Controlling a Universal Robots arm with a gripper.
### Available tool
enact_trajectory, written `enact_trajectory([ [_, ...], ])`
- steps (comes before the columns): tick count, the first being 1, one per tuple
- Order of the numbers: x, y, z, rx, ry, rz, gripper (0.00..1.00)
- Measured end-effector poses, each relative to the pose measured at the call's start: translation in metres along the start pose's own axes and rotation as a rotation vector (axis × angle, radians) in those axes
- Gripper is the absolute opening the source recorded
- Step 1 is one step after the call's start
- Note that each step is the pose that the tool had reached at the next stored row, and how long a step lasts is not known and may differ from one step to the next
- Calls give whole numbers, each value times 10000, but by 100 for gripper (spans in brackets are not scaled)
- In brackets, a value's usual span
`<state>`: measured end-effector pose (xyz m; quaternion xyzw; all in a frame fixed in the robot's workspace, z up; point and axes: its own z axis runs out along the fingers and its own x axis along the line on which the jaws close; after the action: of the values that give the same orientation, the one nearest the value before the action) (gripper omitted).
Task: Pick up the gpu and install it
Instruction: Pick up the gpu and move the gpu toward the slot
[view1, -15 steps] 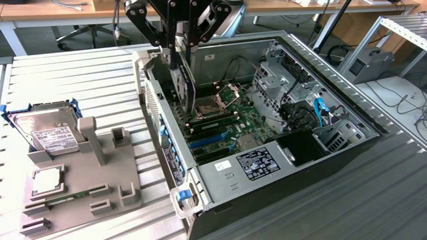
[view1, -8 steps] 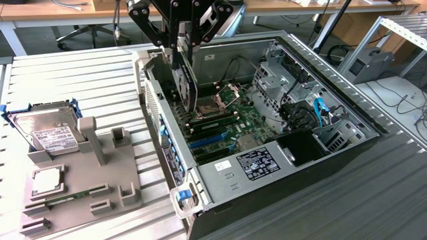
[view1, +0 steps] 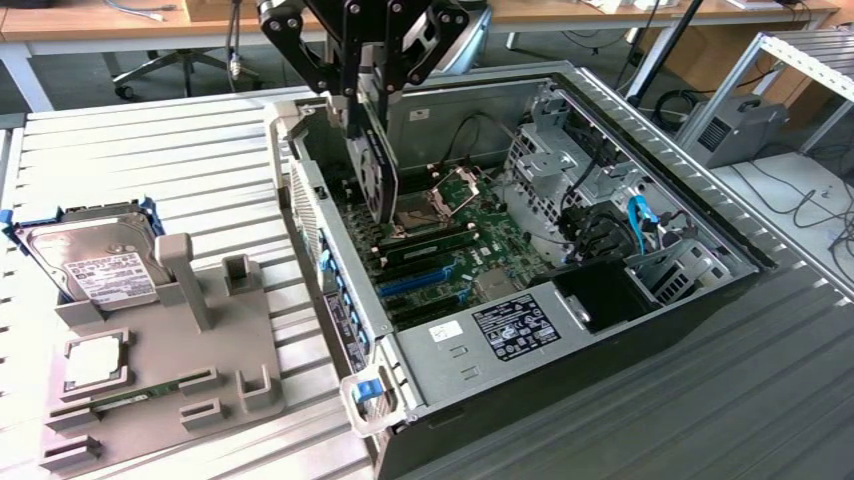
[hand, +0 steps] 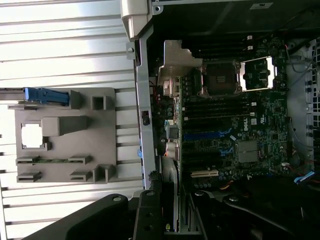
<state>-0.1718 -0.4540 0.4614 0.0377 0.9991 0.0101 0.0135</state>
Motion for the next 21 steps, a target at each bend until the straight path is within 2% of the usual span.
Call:
enact_trajectory([
  [21,-79,6,6,0,0,0,26],
])
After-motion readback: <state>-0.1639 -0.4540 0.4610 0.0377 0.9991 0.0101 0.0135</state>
